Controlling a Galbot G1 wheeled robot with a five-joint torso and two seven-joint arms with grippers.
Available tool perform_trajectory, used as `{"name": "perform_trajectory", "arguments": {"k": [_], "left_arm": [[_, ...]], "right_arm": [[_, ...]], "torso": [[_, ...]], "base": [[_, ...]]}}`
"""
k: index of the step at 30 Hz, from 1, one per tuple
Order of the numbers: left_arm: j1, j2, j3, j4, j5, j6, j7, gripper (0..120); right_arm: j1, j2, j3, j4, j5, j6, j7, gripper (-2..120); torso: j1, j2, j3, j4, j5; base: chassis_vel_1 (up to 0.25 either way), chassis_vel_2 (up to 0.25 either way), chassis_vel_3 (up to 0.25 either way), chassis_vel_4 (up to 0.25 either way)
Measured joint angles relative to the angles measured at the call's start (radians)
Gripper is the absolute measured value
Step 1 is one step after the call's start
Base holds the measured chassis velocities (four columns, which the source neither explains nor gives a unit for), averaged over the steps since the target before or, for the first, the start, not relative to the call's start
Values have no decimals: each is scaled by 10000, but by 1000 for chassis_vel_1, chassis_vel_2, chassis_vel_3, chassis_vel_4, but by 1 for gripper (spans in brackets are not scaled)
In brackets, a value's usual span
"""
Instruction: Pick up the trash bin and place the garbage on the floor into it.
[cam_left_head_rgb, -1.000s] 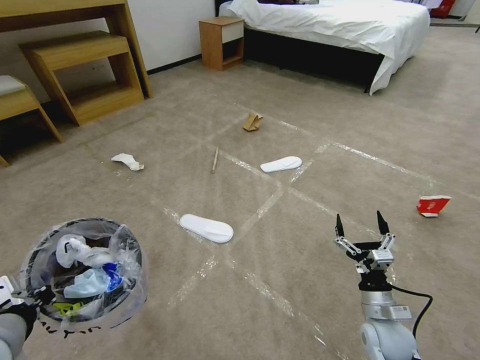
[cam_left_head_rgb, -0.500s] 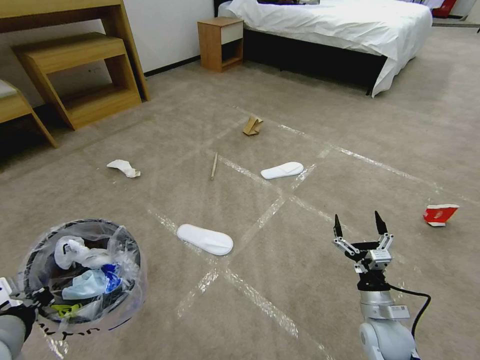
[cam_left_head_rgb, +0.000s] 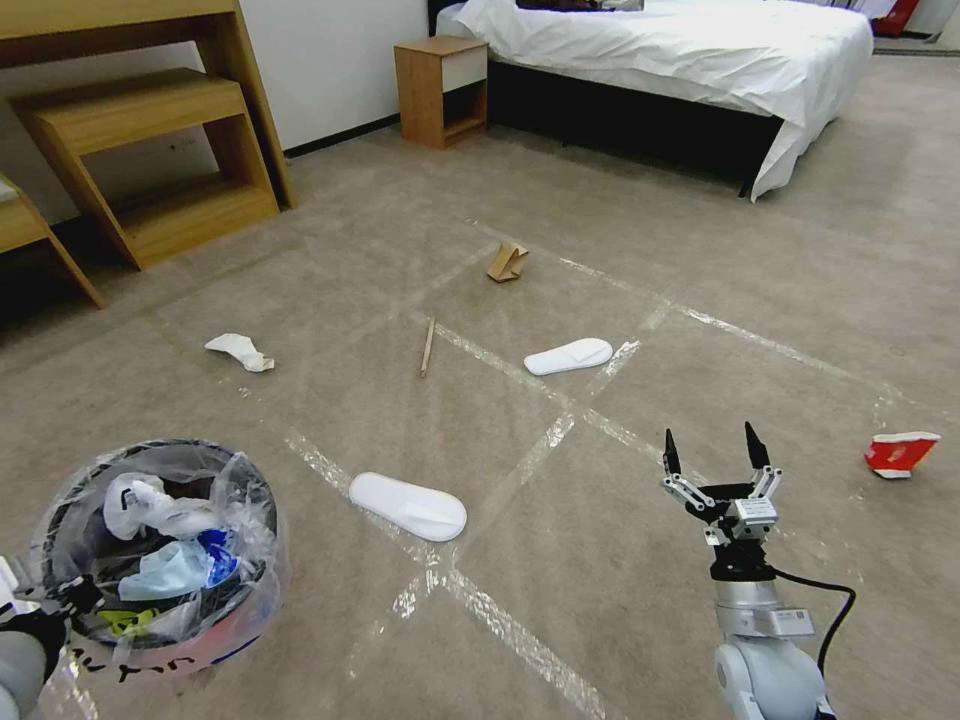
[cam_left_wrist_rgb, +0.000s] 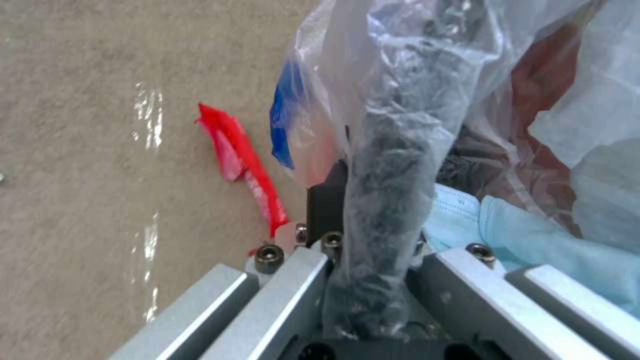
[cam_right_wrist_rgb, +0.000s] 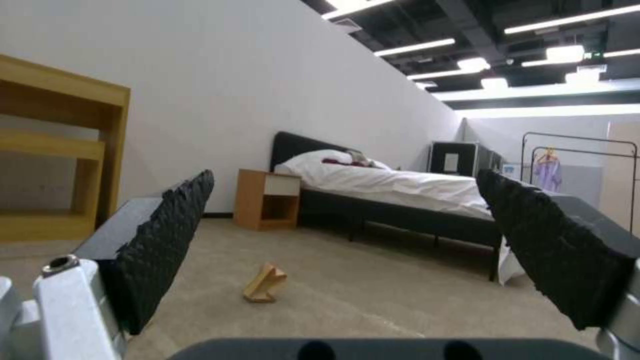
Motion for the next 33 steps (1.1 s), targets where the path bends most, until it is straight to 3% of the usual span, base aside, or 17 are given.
{"name": "perform_trajectory", "arguments": {"k": [33], "left_arm": [[-12,13,33,-20,-38,-60,-60,0]], "right_arm": [[244,-25,-135,-240,-188,174,39,100]], "torso": [[0,0,1,0,0]], "base": [[-119,120,128,-124]]}}
